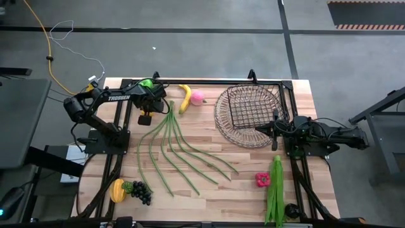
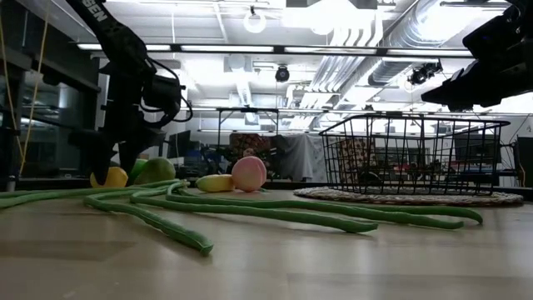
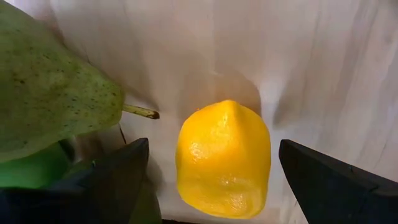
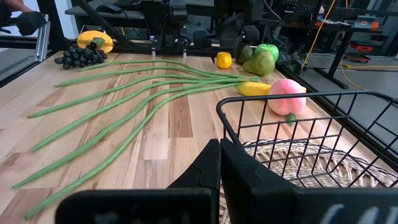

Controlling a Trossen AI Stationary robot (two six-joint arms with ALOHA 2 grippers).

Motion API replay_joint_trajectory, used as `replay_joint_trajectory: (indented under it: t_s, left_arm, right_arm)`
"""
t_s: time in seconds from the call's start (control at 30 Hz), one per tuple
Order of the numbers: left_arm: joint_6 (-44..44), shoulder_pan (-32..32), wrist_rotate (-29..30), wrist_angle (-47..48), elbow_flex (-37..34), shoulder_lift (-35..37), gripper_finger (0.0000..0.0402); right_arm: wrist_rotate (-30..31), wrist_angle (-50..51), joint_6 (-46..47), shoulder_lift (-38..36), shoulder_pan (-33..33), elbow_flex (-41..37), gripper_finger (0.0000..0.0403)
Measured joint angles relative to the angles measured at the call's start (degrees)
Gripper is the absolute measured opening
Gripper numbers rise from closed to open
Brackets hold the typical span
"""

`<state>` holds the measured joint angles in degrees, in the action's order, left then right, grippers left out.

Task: Build produce basket
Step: Put the yellow lemon into the wire basket

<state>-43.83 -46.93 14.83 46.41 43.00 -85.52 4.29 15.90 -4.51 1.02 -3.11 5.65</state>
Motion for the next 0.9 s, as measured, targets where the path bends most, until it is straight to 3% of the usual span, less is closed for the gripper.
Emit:
replay_joint_trajectory:
  t_s: [0.43, 0.63, 0.8, 0.9]
  left_arm:
    - [0.09, 0.02, 2.44, 0.03, 0.0, 0.0, 0.0255]
    - [0.1, 0.48, 4.43, 1.03, 0.57, 0.0, 0.0192]
    - [0.08, 1.43, 5.26, 4.89, 5.97, 0.0, 0.0145]
    - [1.53, 1.65, 3.95, 6.63, 11.51, 0.29, 0.014]
  right_arm:
    - [0.0, 0.0, -0.02, -0.02, 0.0, 0.0, 0.0]
    - [0.0, 0.0, -0.01, 0.0, -0.01, 0.0, 0.0]
    - [-0.01, 0.0, -0.01, 0.0, -0.01, 0.0, 0.0]
    - [0.0, 0.0, -0.01, -0.01, -0.01, 0.0, 0.0]
